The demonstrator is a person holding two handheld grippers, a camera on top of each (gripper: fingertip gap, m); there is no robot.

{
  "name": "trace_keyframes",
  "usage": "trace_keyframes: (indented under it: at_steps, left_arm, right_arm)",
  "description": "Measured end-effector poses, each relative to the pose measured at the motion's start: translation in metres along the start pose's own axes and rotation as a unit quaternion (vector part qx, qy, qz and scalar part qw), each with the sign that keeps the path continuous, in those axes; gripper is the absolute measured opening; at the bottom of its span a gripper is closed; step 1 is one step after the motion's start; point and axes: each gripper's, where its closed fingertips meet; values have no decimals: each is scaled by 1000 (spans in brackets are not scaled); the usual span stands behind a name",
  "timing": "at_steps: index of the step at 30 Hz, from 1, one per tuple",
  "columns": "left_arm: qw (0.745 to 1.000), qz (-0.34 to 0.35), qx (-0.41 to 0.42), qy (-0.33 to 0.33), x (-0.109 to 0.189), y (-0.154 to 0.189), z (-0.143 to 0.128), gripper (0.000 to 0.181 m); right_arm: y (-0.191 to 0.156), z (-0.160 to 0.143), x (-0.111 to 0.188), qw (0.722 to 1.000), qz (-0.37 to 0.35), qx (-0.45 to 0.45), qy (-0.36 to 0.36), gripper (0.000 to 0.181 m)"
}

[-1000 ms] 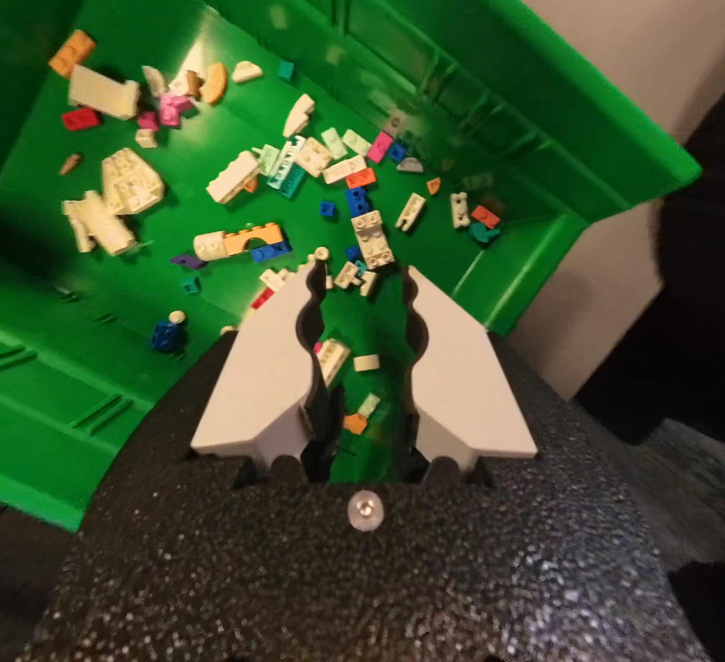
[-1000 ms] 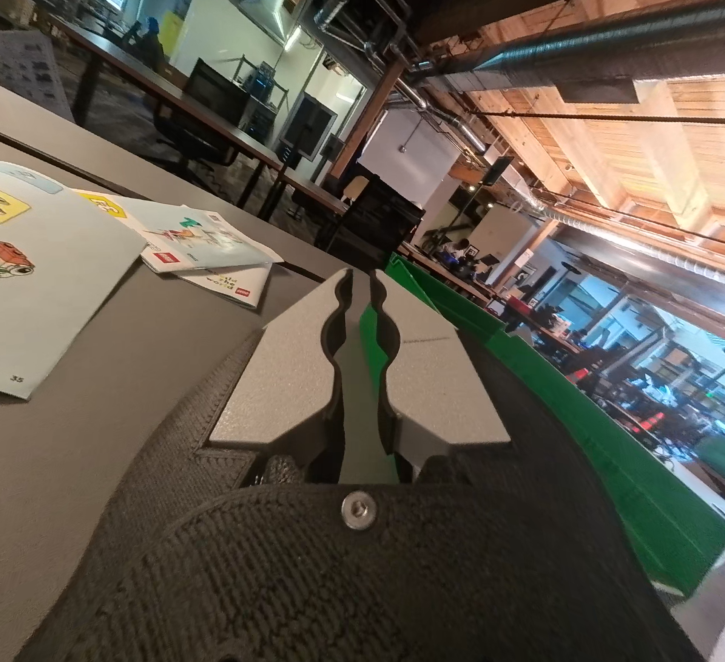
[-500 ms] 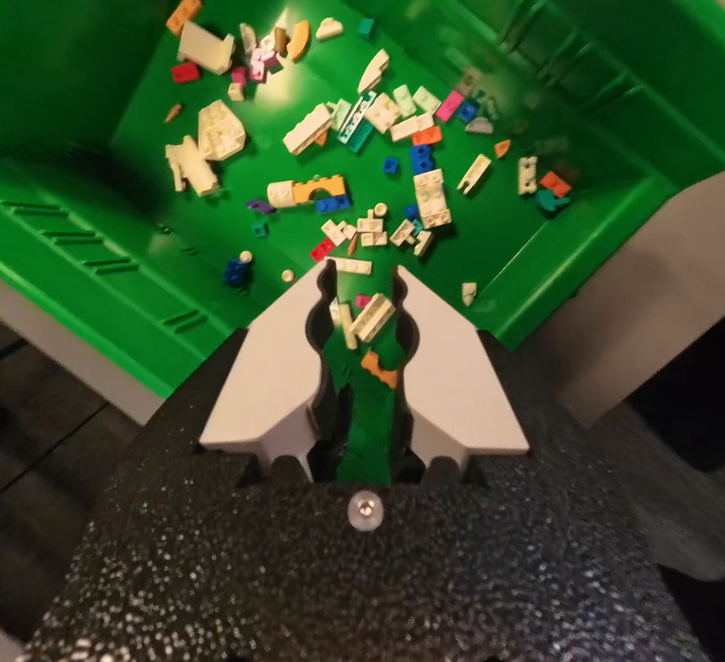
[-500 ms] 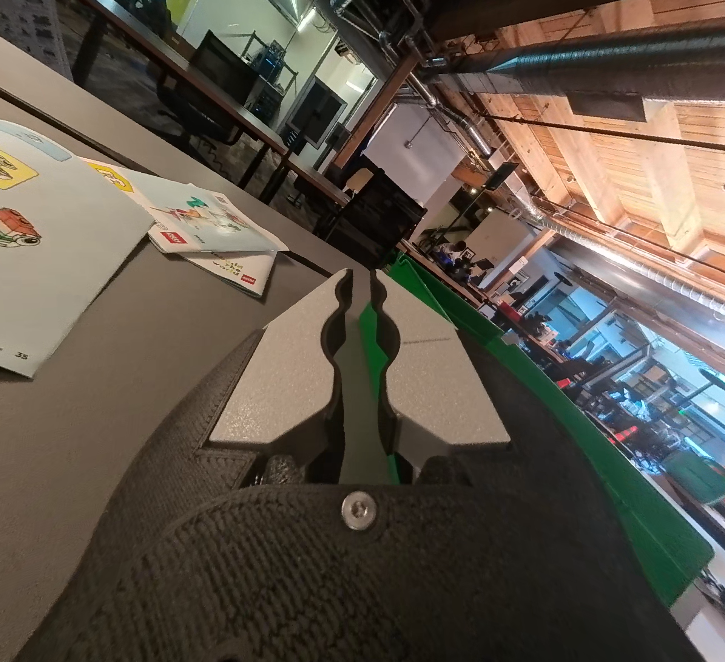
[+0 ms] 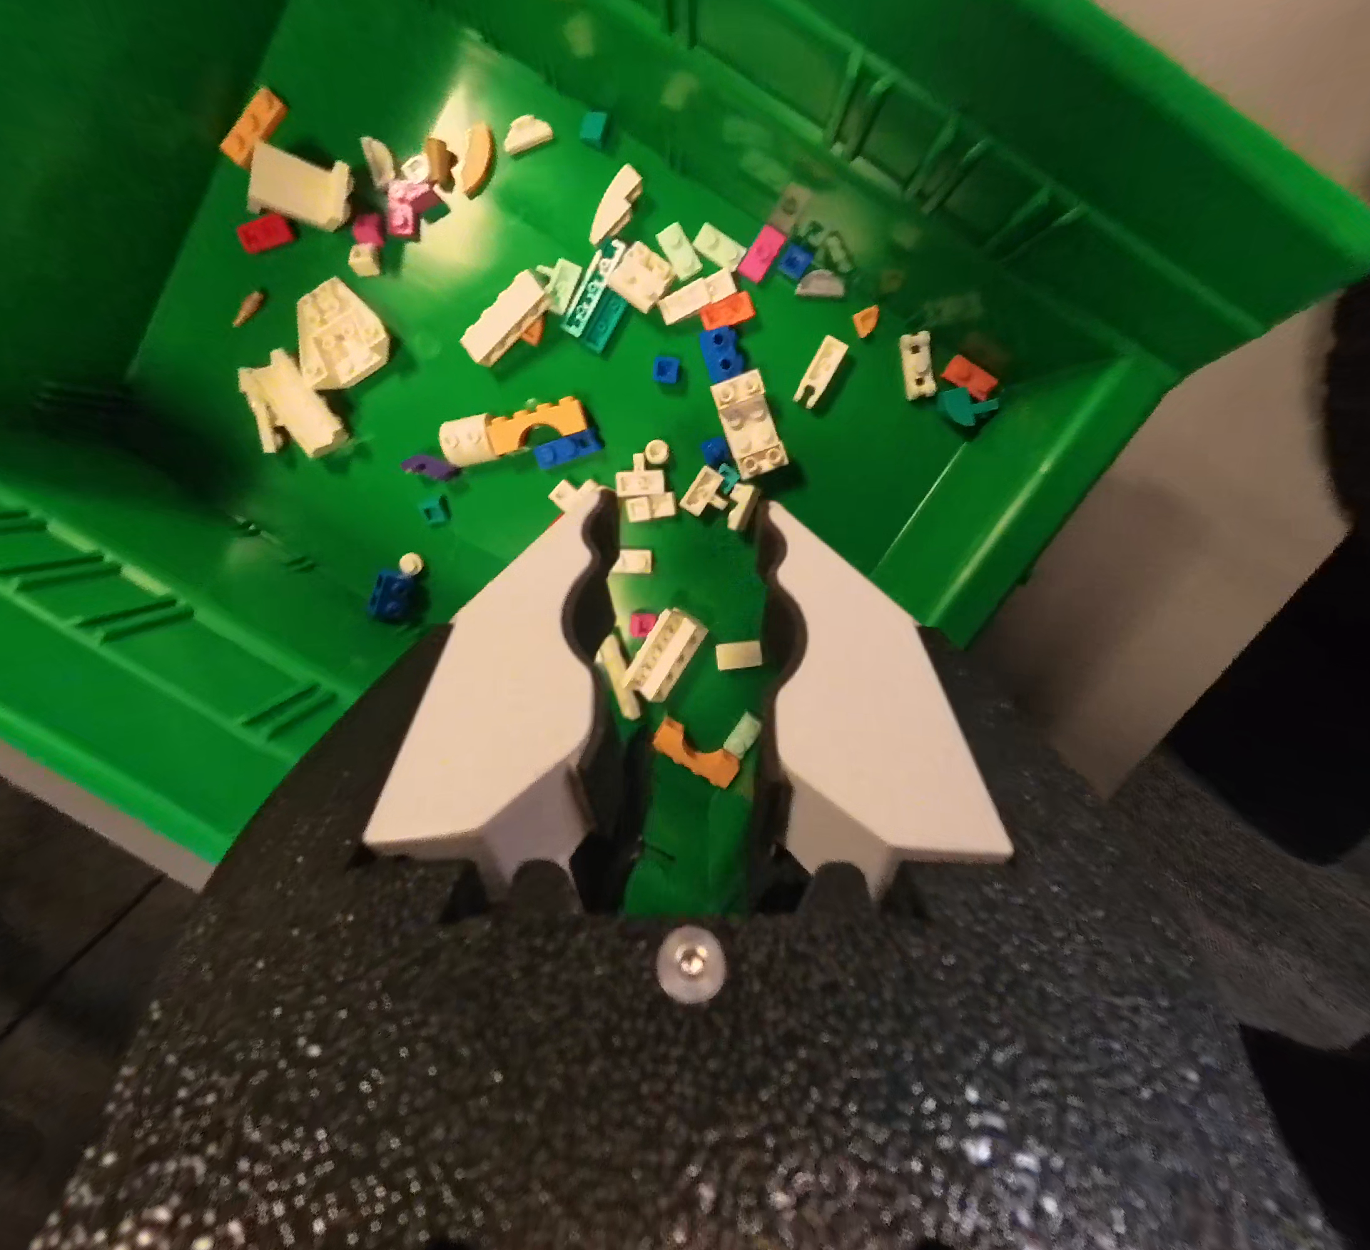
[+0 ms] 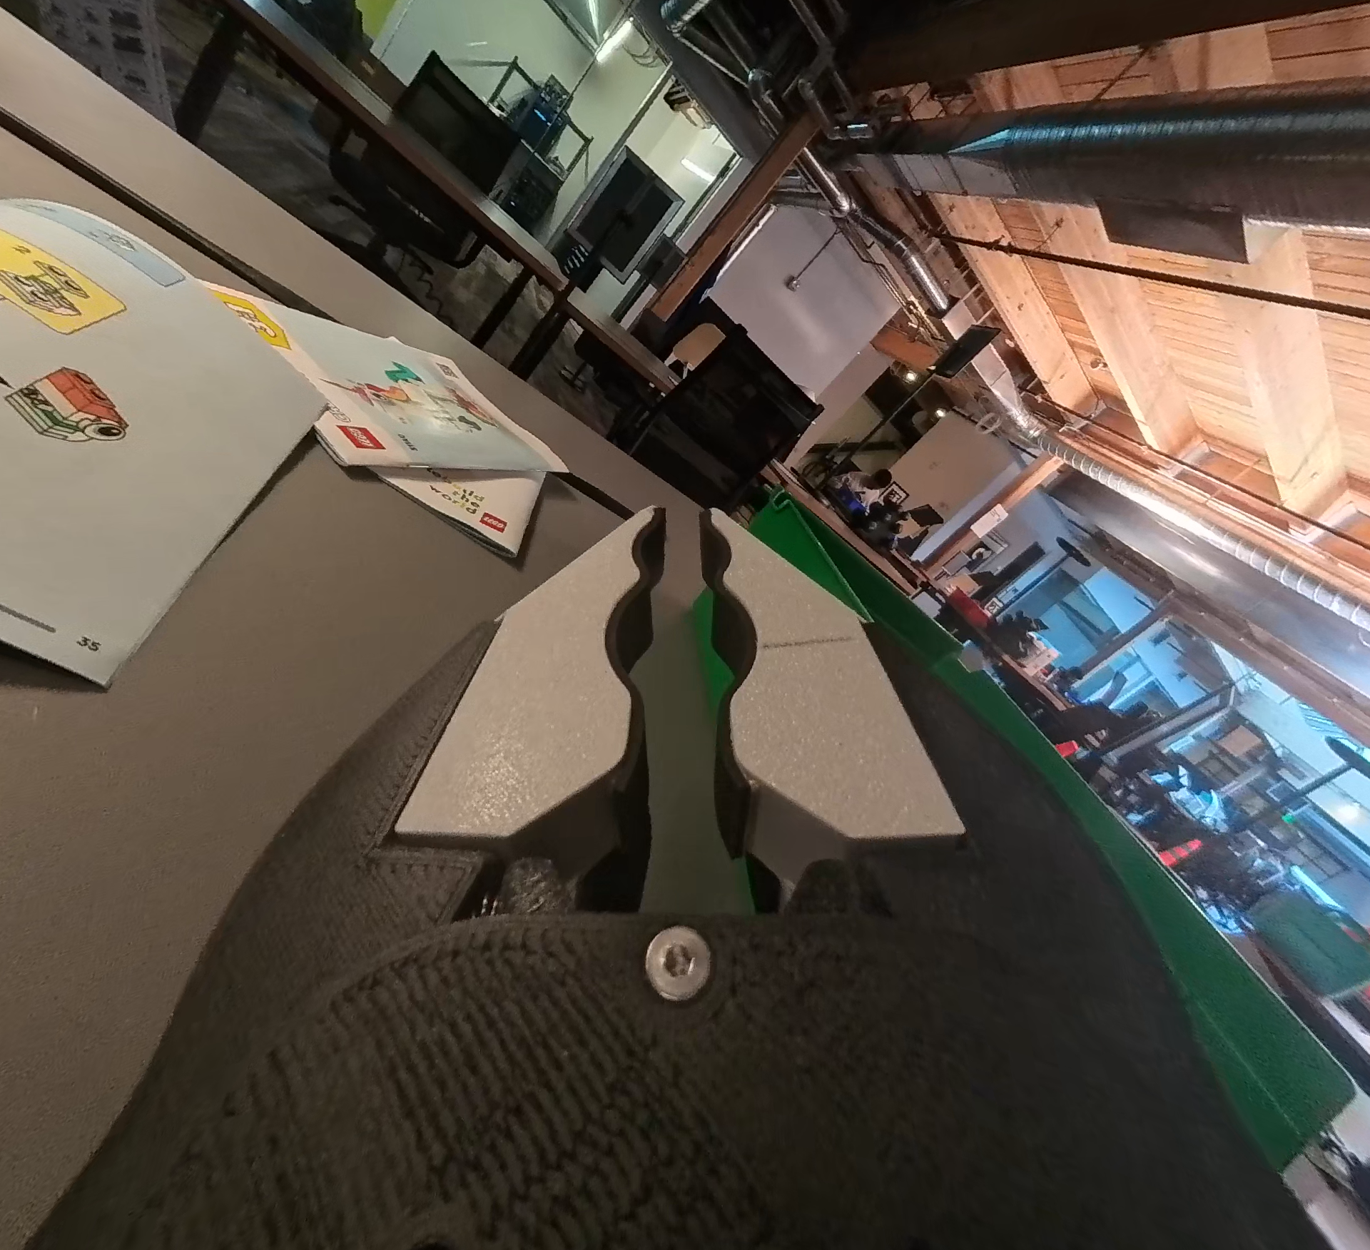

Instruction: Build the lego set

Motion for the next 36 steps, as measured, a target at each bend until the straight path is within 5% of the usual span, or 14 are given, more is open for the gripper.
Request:
trace_keyframes:
  at_steps: [1,36]
  left_arm:
    - [1000,-4,-1,0,-2,1,1,35]
    - [997,-28,53,-46,-13,15,-34,31]
  right_arm:
    - [0,0,0,1000,1,1,0,7]
    - [-13,7,5,999,21,34,22,7]
Point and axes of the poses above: each gripper's, where its closed fingertips meet, x back along the fingers, z out of its top, y = z × x across the jaws, and after that the axes turned 12 degrees about -z, right-handed
